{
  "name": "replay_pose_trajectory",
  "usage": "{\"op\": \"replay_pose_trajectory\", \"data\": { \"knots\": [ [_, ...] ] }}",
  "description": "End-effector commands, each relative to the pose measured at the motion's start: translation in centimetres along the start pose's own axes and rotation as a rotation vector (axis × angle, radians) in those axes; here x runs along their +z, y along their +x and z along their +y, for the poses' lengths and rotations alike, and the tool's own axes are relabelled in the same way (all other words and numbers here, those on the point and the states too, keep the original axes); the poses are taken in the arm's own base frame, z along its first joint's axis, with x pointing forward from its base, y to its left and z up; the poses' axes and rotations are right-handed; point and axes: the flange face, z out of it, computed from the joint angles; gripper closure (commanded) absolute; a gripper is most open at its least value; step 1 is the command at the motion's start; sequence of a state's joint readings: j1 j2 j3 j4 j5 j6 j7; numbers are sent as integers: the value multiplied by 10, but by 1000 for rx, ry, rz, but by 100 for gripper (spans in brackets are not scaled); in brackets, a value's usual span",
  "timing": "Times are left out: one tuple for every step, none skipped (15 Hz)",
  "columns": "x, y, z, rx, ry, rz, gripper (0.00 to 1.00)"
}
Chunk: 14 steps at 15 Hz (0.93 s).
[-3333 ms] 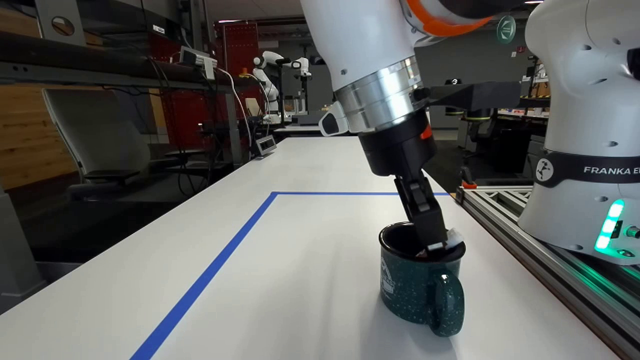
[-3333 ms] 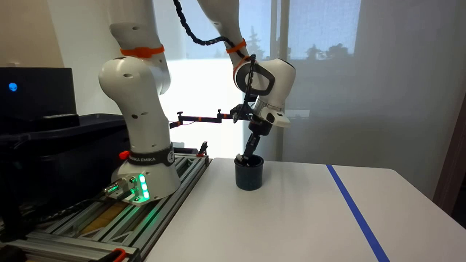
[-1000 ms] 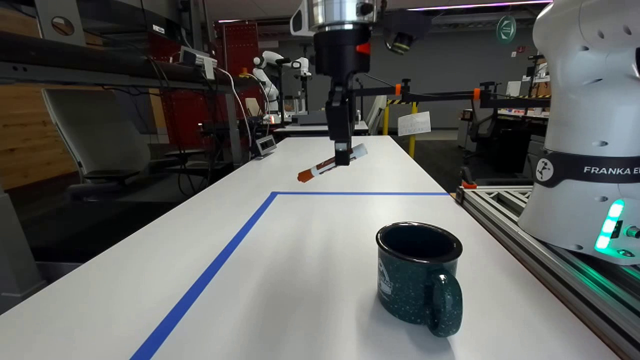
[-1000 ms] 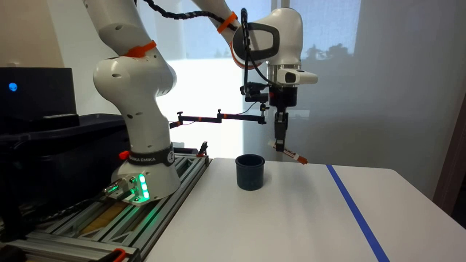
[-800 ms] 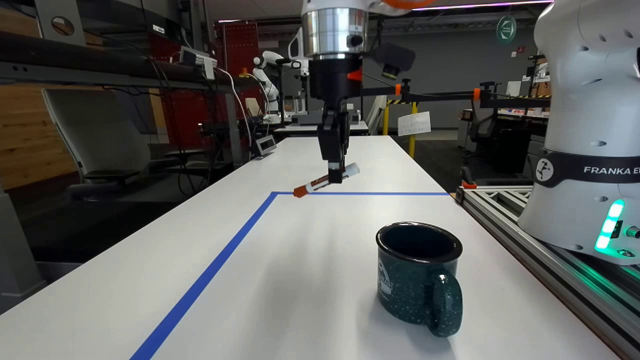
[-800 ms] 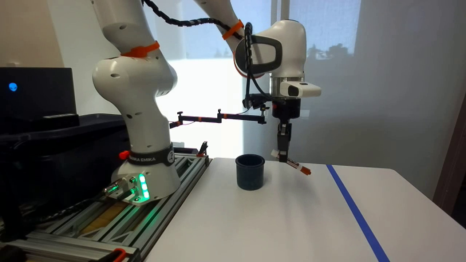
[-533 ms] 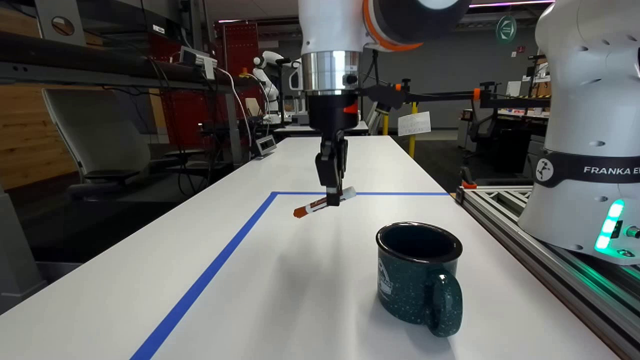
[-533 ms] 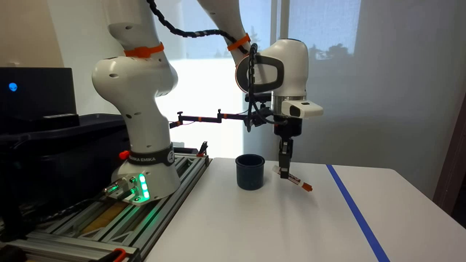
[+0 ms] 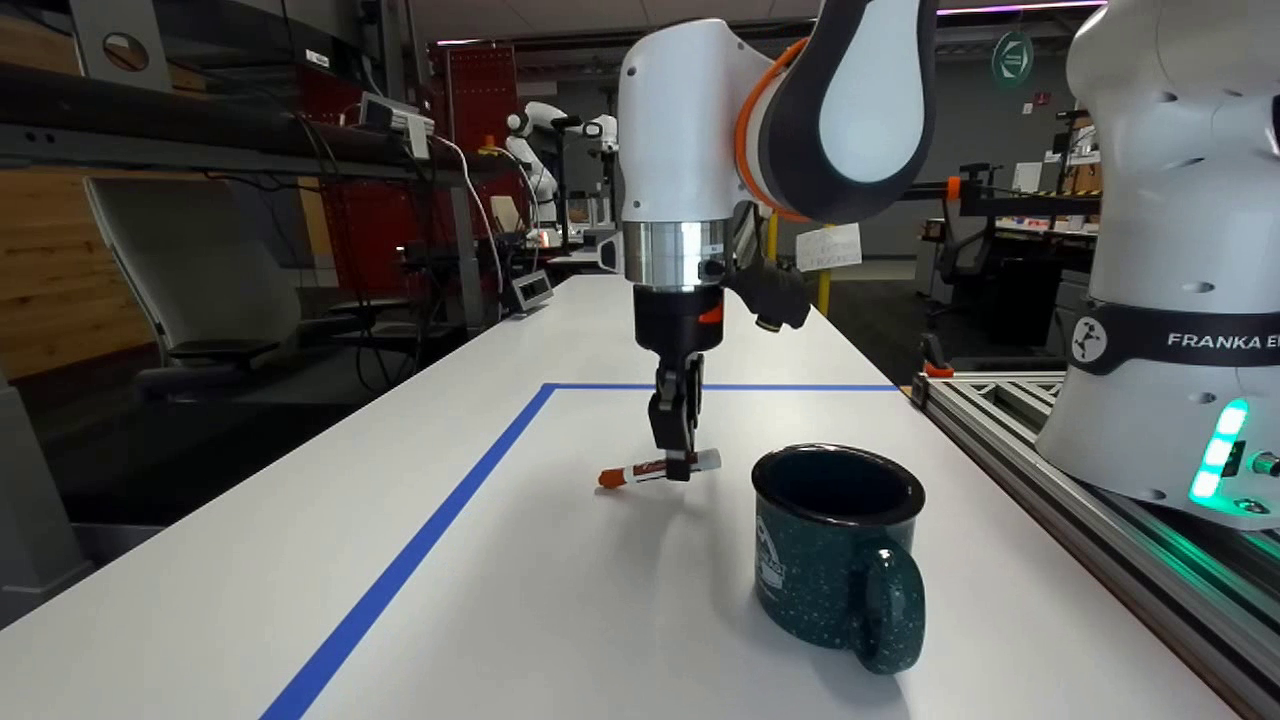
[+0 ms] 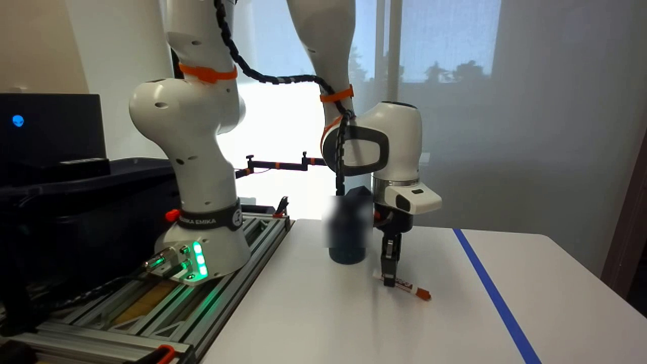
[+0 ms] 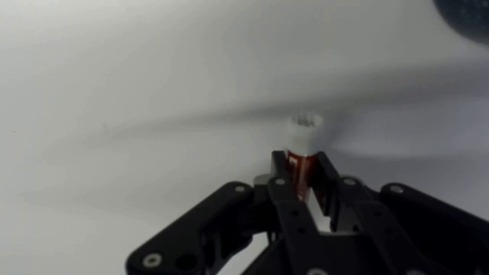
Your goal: Remove the marker from the cup
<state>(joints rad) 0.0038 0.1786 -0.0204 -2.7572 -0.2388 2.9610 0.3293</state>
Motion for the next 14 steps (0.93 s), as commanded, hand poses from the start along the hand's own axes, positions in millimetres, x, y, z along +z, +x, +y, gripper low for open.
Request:
{"op": "replay_pose_trajectory", "data": {
  "knots": [
    [16,-6,-6,-5,-5,-13,54],
    [17,-8,-8,-6,-7,-25,49],
    [14,-9,-13,-3,-15,-45,41],
    [10,-10,-18,-9,-13,-60,34],
    [4,-10,-23,-8,-15,-74,25],
    [-4,-9,-27,-3,-23,-83,18],
    [-13,-9,-31,-8,-31,-99,11],
    [-25,-20,-29,-12,-43,-107,3],
    [-39,-29,-26,-8,-61,-112,0],
    [-51,-16,-28,-6,-81,-125,0],
    [-67,-9,-26,0,-104,-142,0],
    [-81,-23,-21,12,-120,-157,0],
    [-95,-22,-17,19,-147,-179,0],
    [-113,-23,-16,19,-158,-193,0]
  ]
}}
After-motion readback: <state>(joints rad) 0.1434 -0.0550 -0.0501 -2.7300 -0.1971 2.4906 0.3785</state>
